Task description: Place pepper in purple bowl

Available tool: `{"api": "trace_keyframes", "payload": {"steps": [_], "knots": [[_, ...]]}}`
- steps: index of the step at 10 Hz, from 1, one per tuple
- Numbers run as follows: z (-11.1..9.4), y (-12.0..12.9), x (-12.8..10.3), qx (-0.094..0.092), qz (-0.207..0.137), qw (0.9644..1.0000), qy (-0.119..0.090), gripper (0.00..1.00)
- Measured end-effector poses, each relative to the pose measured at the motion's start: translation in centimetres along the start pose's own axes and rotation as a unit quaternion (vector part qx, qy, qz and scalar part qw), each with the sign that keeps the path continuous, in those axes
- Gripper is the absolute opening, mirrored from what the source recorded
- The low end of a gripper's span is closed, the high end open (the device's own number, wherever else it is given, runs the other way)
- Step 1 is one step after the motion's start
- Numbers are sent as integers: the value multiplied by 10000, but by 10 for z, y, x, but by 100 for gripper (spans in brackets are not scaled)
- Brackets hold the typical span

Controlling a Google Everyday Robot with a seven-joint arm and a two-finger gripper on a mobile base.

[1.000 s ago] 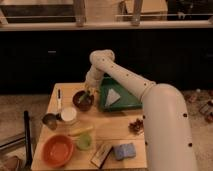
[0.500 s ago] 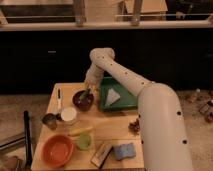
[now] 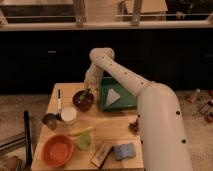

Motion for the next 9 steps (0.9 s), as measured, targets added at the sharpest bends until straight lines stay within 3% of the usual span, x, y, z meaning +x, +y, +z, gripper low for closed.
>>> {"api": "trace_keyframes", "payload": {"steps": [3, 4, 9], "knots": [[7, -6, -10, -33, -229, 9997, -23, 72], [8, -7, -12, -49, -284, 9996, -32, 77], [19, -18, -23, -156, -536, 9984, -74, 80]]}}
